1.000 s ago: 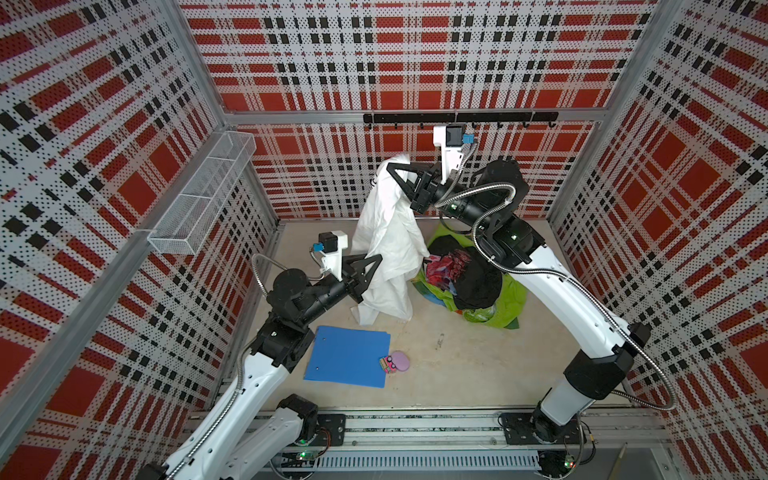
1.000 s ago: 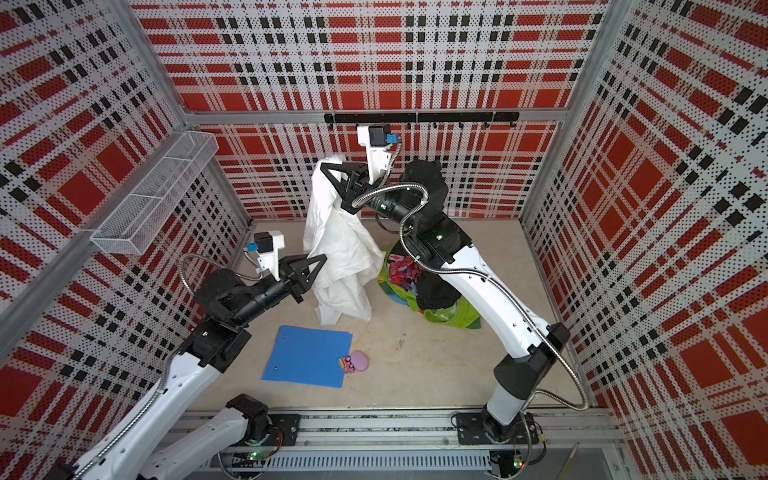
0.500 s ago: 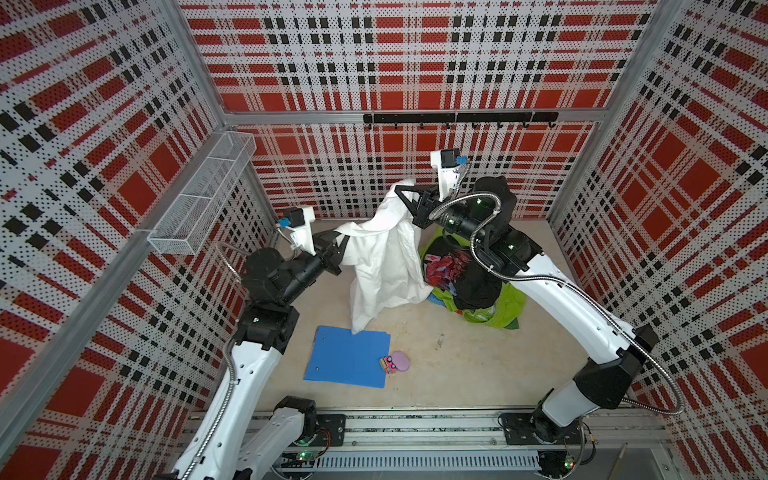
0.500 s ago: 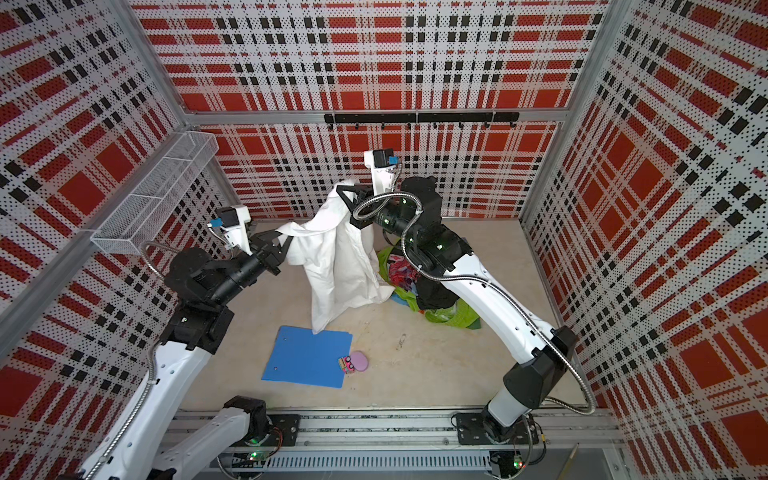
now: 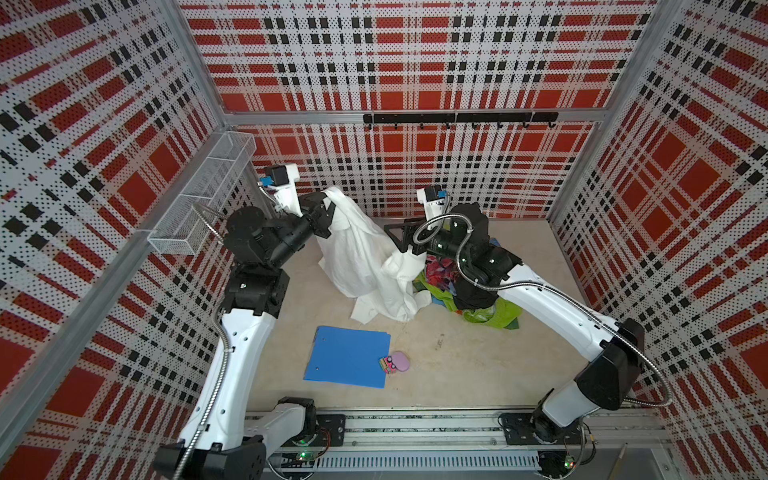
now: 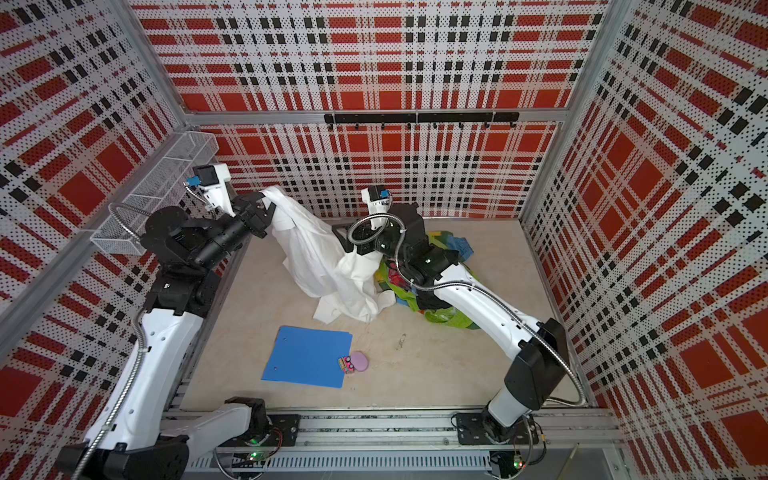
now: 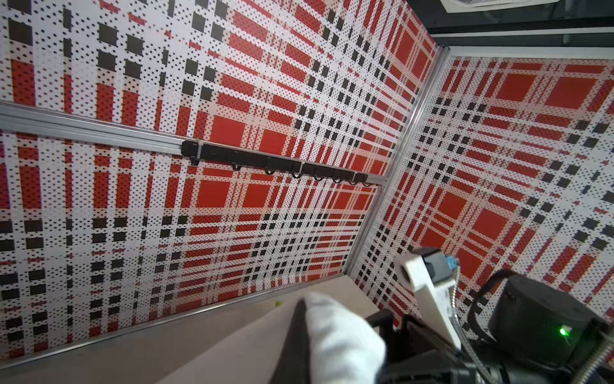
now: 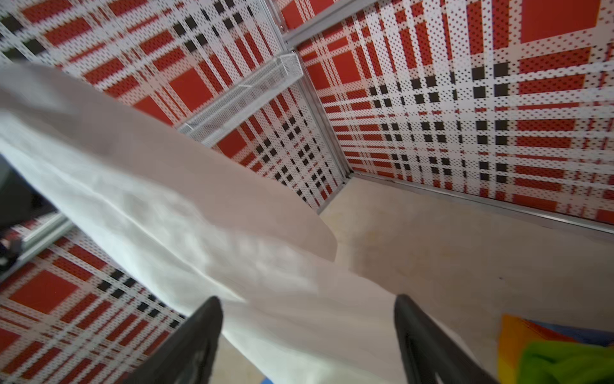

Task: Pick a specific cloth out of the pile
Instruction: 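Carry the T-shirt off with the left gripper while the right gripper withdraws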

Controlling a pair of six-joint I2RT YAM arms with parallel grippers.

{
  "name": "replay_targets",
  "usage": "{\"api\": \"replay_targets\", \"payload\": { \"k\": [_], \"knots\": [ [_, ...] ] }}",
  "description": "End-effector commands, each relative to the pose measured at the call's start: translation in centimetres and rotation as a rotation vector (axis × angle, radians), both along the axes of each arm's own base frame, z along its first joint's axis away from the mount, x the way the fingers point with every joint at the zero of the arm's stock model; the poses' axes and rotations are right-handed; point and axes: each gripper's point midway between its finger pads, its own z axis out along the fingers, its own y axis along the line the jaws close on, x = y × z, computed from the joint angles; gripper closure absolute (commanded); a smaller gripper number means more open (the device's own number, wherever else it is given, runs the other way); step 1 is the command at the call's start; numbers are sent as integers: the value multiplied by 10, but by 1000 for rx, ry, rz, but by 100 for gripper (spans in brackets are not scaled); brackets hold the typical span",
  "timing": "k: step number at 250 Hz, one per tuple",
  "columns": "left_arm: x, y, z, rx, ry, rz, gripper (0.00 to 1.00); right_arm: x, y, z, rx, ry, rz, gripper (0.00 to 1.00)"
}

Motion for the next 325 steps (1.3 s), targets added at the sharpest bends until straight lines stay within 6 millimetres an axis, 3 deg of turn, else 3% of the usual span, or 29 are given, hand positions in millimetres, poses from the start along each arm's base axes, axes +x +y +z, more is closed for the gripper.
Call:
{"api": "replay_targets", "payload": {
  "k": [1, 120, 176, 206, 262, 296, 325],
  "knots": [
    [-11, 21, 54, -54, -123, 50, 100, -12, -29, 37, 52, -94, -64, 1],
    [-23, 70, 177, -200, -366, 127, 100, -47, -99, -13, -57, -47, -223, 0],
    [-1, 79, 202, -243, -396, 90, 100, -57, -107, -31, -93, -21, -217, 0],
    [12, 77, 200, -259, -389, 47, 100, -67, -115, -39, -80, -9, -223, 0],
    [24, 53, 184, -230, -360, -9, 100, -76, -128, -55, -64, 16, -251, 0],
    [33, 49, 154, -195, -302, 16, 100, -77, -130, -62, -74, 27, -255, 0],
    [43, 51, 108, -160, -228, 65, 100, -77, -130, -62, -74, 27, -257, 0]
  ]
}}
